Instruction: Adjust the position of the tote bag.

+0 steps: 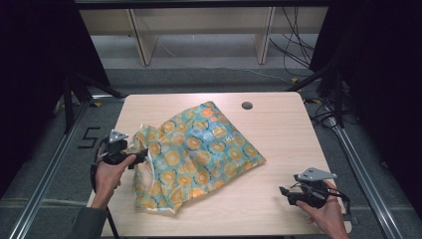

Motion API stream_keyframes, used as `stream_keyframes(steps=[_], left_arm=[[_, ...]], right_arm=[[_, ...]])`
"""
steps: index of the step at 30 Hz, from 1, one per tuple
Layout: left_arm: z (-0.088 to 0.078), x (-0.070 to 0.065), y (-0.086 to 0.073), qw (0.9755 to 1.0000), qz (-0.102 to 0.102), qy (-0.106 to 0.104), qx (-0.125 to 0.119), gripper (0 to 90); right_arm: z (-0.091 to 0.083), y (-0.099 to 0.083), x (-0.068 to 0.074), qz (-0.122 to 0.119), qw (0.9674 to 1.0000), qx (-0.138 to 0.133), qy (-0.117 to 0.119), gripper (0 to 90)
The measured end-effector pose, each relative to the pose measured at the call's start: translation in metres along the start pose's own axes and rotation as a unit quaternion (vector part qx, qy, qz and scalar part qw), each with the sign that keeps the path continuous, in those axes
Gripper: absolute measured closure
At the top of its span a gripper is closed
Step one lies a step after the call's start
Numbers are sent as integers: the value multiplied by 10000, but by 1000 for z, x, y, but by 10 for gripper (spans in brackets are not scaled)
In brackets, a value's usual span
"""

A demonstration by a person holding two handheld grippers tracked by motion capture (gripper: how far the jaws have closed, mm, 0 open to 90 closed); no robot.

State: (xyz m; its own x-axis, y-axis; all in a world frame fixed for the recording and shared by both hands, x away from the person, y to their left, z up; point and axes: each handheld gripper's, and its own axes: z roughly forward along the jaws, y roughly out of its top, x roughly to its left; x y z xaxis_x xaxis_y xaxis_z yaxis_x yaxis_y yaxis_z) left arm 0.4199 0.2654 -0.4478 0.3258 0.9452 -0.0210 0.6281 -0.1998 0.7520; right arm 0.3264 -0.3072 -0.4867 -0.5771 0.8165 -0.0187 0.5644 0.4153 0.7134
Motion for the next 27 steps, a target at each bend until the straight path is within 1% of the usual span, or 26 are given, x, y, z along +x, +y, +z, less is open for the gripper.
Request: stream_keyframes(steps=[2,3,4,5,6,7,8,9,10,11,12,13,14,15,16,17,18,19,20,21,22,23,24,25,26,27], left_arm=[[8,3,8,9999,48,-26,107,152],[11,3,12,9999,11,-19,127,152],[15,4,17,9999,-3,-4,148,152],[21,5,22,9999,23,18,130,152],[26,6,26,9997,38,41,243,154],[32,7,28,9997,13,56,219,163],[38,9,30,9996,-19,48,275,187],[44,12,32,9996,-53,14,261,237],[51,15,33,9994,-125,62,305,248],[55,16,34,9992,-122,106,376,215],[59,17,35,9990,-141,78,414,219],[63,17,35,9992,-191,83,354,235],[65,17,36,9991,-175,59,388,237],[68,17,36,9991,-162,35,402,246],[70,15,39,9985,-73,43,541,283],[70,15,39,9985,-73,43,541,351],[73,15,38,9990,-63,54,436,351],[73,16,40,9981,-8,105,612,416],[74,17,40,9978,57,166,644,527],[73,18,39,9974,184,230,664,600],[73,18,37,9969,394,249,641,744],[73,18,37,9969,394,249,641,789],[70,17,33,9962,578,178,621,829],[70,17,33,9962,578,178,621,848],[65,16,28,9964,630,37,563,861],[65,16,28,9964,630,37,563,870]], right_arm=[[0,0,1,45,10000,-8,-51,292],[1,-1,2,42,10000,-20,-59,292],[1,-1,1,0,10000,-27,-57,292],[1,0,0,-101,9999,-24,-16,292],[1,0,4,171,9999,6,2,292],[2,0,5,165,9999,7,34,293],[3,0,1,-73,9999,-68,28,296],[3,1,3,11,10000,-21,63,300],[3,1,3,-19,10000,-26,81,307],[3,1,4,23,9999,8,123,310],[3,1,5,48,9999,-10,107,310],[4,1,4,-38,9999,-68,89,311],[4,1,2,-101,9999,-70,95,311],[4,1,2,-97,9999,-64,104,310],[5,1,3,-24,9999,-8,138,311],[5,1,3,-24,9999,-8,138,311],[6,2,3,-103,9998,-45,148,310],[7,2,3,-129,9998,-59,149,311],[7,2,3,-124,9998,-63,151,311],[7,2,3,-129,9998,-37,152,313],[6,2,5,10,9997,-15,237,316],[6,2,5,10,9997,-15,237,316],[8,3,6,62,9995,-124,279,315],[8,3,6,62,9995,-124,279,315],[11,6,7,130,9983,-198,530,328],[11,6,7,130,9983,-198,530,328]])
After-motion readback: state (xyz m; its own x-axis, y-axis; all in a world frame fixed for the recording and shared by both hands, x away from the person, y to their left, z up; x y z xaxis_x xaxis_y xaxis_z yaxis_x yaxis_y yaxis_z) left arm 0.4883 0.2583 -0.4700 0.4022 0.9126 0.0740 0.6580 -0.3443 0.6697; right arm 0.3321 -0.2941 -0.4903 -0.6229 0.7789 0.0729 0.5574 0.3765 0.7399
